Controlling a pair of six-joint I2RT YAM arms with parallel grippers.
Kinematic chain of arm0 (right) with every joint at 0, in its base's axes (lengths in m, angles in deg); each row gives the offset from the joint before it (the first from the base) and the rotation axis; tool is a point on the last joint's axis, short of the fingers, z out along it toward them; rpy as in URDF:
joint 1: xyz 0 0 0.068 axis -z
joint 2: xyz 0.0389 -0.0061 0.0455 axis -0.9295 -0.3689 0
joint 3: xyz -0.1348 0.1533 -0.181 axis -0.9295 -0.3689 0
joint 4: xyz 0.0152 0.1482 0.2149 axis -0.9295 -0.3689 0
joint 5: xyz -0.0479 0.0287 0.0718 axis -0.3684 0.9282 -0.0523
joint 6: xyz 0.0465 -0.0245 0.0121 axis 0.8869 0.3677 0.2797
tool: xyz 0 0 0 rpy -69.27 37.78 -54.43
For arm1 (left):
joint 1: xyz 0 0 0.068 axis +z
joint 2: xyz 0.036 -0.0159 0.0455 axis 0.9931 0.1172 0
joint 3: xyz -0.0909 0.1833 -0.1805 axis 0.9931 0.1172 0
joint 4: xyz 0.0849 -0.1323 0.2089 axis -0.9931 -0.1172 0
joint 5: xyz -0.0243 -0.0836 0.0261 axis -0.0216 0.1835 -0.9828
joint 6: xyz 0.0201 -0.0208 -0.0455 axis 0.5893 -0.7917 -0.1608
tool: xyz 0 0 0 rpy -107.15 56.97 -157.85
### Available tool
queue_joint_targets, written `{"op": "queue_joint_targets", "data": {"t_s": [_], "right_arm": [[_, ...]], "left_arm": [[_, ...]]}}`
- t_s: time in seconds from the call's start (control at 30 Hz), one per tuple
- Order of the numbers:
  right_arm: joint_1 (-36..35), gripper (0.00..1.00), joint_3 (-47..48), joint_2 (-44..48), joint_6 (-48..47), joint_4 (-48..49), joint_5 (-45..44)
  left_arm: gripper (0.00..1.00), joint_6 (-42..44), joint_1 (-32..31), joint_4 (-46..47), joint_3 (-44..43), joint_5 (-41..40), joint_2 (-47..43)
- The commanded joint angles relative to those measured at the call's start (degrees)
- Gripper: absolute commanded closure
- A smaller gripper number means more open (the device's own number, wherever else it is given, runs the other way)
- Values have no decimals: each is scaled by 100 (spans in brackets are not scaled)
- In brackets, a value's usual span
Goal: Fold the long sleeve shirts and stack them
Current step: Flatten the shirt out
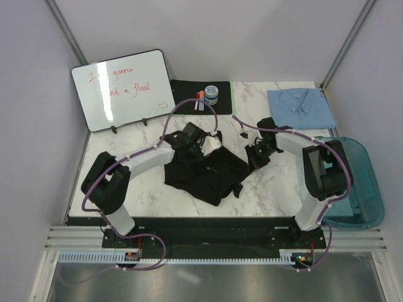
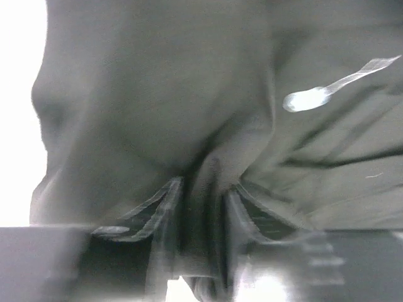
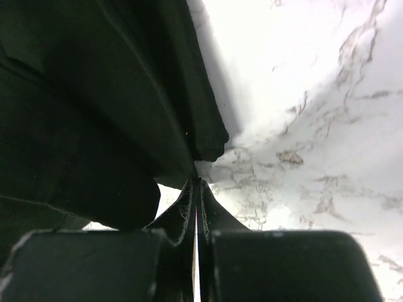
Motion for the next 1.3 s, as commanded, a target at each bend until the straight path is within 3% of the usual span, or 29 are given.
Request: {"op": "queue_joint_targets", "data": {"t_s": [0.0, 0.03, 0.1, 0.27, 0.3, 0.4, 0.43, 0.5, 0.63, 0.8, 0.93, 1.0, 1.27], "right_arm": [[26, 100, -175, 360, -102, -12, -297], [26, 100, -184, 404, -102, -21, -333], [35, 100, -202, 439, -76, -12, -403], [61, 100, -211, 597, -93, -91, -526], [61, 100, -211, 632, -93, -109, -561], [70, 100, -175, 729, -216, -267, -719], [87, 100, -175, 816, -260, -293, -789], [131, 100, -167, 905, -383, -381, -913], [132, 100, -237, 1098, -594, -531, -1019], [140, 100, -254, 1081, -796, -654, -966], [44, 100, -184, 1019, -1086, -838, -1053], [-184, 100, -210, 1080, -1244, -856, -1176], [-1106, 100, -368, 932, -1351, -821, -1362]], "left_arm": [[74, -215, 1151, 196, 91, -125, -1518], [85, -162, 1344, 178, 310, 15, -1756], [93, -13, 2003, 47, 540, 261, -2336], [94, 138, 3408, -235, 1111, 482, -2550], [92, 111, 3612, -252, 1147, 526, -2471], [73, -2, 4375, -393, 1235, 684, -2155], [61, -3, 4753, -463, 1270, 876, -2093], [47, 76, 5167, -534, 1296, 1184, -2057], [40, 313, 5924, -727, 1183, 2052, -2101], [25, 376, 5908, -1237, 779, 3223, -2154], [20, -300, 5899, -1307, 287, 3364, -1566], [12, -547, 5890, -1369, 50, 3592, -1249], [2, -1242, 5504, -1360, 110, 3348, -353]]}}
